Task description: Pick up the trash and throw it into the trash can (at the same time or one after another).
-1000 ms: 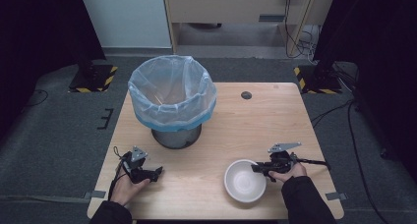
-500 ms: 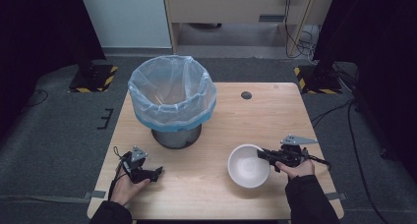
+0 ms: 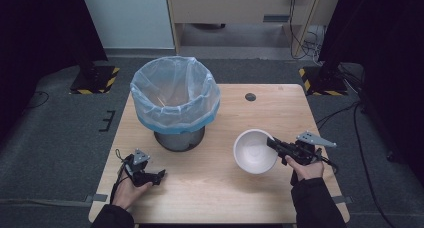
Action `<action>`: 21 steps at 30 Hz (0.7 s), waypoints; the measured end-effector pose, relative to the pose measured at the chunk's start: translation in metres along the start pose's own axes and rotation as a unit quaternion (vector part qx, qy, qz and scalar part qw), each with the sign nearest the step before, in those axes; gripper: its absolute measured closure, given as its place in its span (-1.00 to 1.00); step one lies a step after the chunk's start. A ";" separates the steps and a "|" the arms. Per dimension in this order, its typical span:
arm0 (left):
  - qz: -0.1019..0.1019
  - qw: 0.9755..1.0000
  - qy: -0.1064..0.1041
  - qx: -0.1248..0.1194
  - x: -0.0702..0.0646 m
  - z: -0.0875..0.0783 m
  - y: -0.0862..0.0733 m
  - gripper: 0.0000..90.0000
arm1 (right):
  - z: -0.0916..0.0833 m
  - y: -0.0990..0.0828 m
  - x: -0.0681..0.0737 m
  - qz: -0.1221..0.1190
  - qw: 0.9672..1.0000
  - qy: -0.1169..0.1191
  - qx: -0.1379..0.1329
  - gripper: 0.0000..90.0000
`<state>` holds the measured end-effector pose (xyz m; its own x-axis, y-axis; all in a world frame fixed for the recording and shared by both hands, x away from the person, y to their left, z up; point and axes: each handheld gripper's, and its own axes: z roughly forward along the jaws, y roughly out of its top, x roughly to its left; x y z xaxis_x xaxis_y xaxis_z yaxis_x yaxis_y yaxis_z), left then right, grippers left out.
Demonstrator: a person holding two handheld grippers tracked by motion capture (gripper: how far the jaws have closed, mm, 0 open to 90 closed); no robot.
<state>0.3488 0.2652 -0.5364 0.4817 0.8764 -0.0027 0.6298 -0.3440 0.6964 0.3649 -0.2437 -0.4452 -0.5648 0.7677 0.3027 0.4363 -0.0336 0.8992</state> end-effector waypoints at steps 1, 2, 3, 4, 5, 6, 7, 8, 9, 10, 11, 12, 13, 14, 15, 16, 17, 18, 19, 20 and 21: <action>0.000 1.000 0.000 0.000 0.000 0.000 0.000 -1.00 | 0.000 0.002 0.000 0.000 1.000 -0.005 -0.010 0.86; 0.000 1.000 0.000 0.000 0.000 0.000 0.000 -1.00 | -0.001 0.003 0.000 0.000 1.000 -0.006 -0.017 0.86; 0.000 1.000 0.000 0.000 0.000 0.000 0.000 -1.00 | -0.001 0.004 0.000 0.003 1.000 -0.007 -0.024 0.86; 0.000 1.000 0.000 0.000 0.000 0.000 0.000 -1.00 | -0.002 0.006 0.000 0.003 0.999 -0.010 -0.033 0.86; 0.000 1.000 0.000 0.000 0.000 0.000 0.000 -1.00 | -0.002 0.008 0.000 0.003 0.999 -0.013 -0.039 0.86; 0.000 1.000 0.000 0.000 0.000 0.000 0.000 -1.00 | -0.003 0.010 0.001 0.004 0.999 -0.014 -0.046 0.86; 0.000 1.000 0.000 0.000 0.000 0.000 0.000 -1.00 | -0.003 0.011 0.001 0.004 0.999 -0.015 -0.052 0.86; 0.000 1.000 0.000 0.000 0.000 0.000 0.000 -1.00 | -0.004 0.013 0.001 0.003 0.998 -0.017 -0.058 0.86; 0.000 1.000 0.000 0.000 0.000 0.000 0.000 -1.00 | -0.004 0.014 0.001 0.003 0.998 -0.019 -0.062 0.86; 0.000 1.000 0.000 0.000 0.000 0.000 0.000 -1.00 | -0.005 0.016 0.001 0.002 0.997 -0.020 -0.068 0.86; 0.000 1.000 0.000 0.000 0.000 0.000 0.000 -1.00 | -0.006 0.018 0.001 0.005 0.997 -0.018 -0.074 0.86; 0.000 1.000 0.000 0.000 0.000 0.000 0.000 -1.00 | -0.007 0.021 0.001 0.004 0.997 -0.018 -0.081 0.86; 0.000 1.000 0.000 0.000 0.000 0.000 0.000 -1.00 | -0.008 0.022 0.001 0.002 0.996 -0.018 -0.085 0.86; 0.000 1.000 0.000 0.000 0.000 0.000 0.000 -1.00 | -0.009 0.024 0.001 0.003 0.996 -0.017 -0.089 0.86; 0.000 1.000 0.000 0.000 0.000 0.000 0.000 -1.00 | -0.010 0.027 0.001 0.003 0.995 -0.017 -0.095 0.86; 0.000 1.000 0.000 0.000 0.000 0.000 0.000 -1.00 | -0.011 0.029 0.001 0.004 0.995 -0.016 -0.099 0.86; 0.000 1.000 0.000 0.000 0.000 0.000 0.000 -1.00 | -0.011 0.031 0.001 0.004 0.995 -0.016 -0.102 0.86; 0.000 1.000 0.000 0.000 0.000 0.000 0.000 -1.00 | -0.012 0.034 0.001 0.005 0.994 -0.015 -0.110 0.86; 0.000 1.000 0.000 0.000 0.000 0.000 0.000 -1.00 | -0.013 0.036 0.001 0.008 0.993 -0.013 -0.114 0.86; 0.000 1.000 0.000 0.000 0.000 0.000 0.000 -1.00 | -0.014 0.039 0.002 0.008 0.993 -0.013 -0.121 0.86; 0.000 1.000 0.000 0.000 0.000 0.000 0.000 -1.00 | -0.015 0.043 0.003 0.008 0.991 -0.012 -0.130 0.86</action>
<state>0.3488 0.2652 -0.5364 0.4815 0.8765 -0.0028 0.6299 -0.3438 0.6964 0.3715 -0.2528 -0.4013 -0.5406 0.7810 0.3126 0.2478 -0.2073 0.9464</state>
